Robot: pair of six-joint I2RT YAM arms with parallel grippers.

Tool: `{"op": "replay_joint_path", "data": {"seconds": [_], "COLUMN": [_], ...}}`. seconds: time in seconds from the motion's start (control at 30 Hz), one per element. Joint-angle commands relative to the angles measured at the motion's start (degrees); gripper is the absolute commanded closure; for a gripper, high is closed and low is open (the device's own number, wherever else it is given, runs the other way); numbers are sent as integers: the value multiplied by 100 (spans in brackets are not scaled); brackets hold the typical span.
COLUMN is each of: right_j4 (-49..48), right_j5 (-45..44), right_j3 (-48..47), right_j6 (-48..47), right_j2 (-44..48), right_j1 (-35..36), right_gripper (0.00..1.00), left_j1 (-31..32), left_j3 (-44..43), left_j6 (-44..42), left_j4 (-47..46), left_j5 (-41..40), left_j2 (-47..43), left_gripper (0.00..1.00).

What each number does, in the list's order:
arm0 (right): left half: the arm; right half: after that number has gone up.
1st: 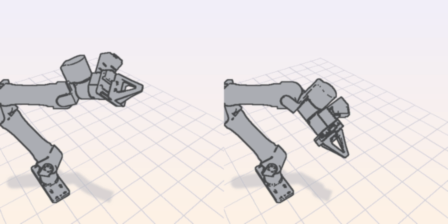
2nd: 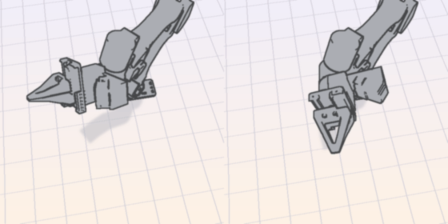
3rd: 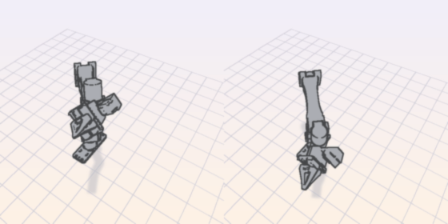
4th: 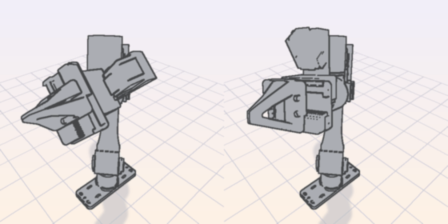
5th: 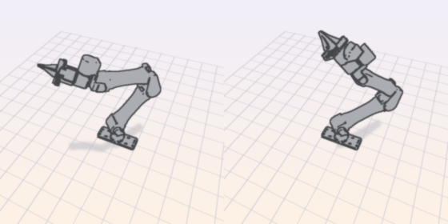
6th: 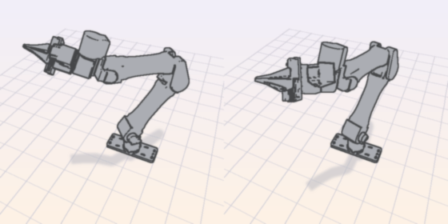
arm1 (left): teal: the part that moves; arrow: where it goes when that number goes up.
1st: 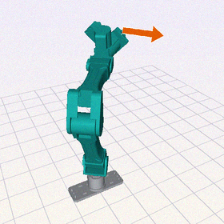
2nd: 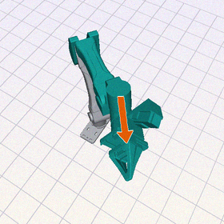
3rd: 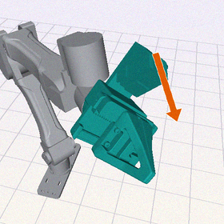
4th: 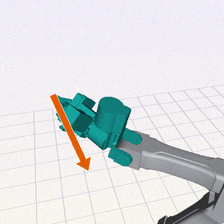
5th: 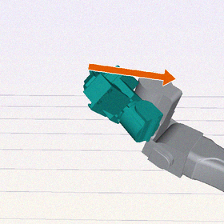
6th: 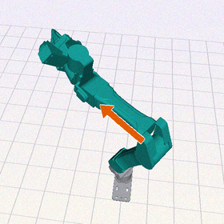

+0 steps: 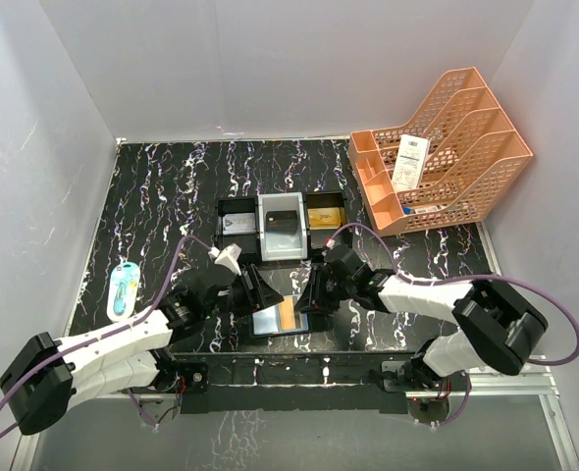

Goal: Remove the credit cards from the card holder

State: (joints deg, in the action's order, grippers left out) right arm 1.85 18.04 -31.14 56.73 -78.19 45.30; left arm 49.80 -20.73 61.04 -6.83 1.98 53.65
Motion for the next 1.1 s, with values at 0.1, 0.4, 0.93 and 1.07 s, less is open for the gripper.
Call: {"op": "replay_joint_path", "data": {"seconds": [0.1, 0.4, 0.93, 1.07], "right_j4": [-358, -404, -510, -513], "right_j5": [-95, -233, -261, -267], "right_j3": [-208, 147, 248, 304], "right_j6": [-22, 159, 320, 322], "right_j2": [-411, -504, -516, -487], "right_j1": [32, 32, 32, 32], "right_gripper": [78, 82, 83, 83], "left_j1": [43, 57, 59, 62], "left_j3": [357, 336, 641, 670], "left_j6": [-8, 0, 313, 336], "left_j4": [-879, -1086, -1500, -1755], "left_j5": [391, 447, 279, 323], "left_j2": [242, 967, 1343, 1500], "left_gripper": [41, 46, 58, 63]}}
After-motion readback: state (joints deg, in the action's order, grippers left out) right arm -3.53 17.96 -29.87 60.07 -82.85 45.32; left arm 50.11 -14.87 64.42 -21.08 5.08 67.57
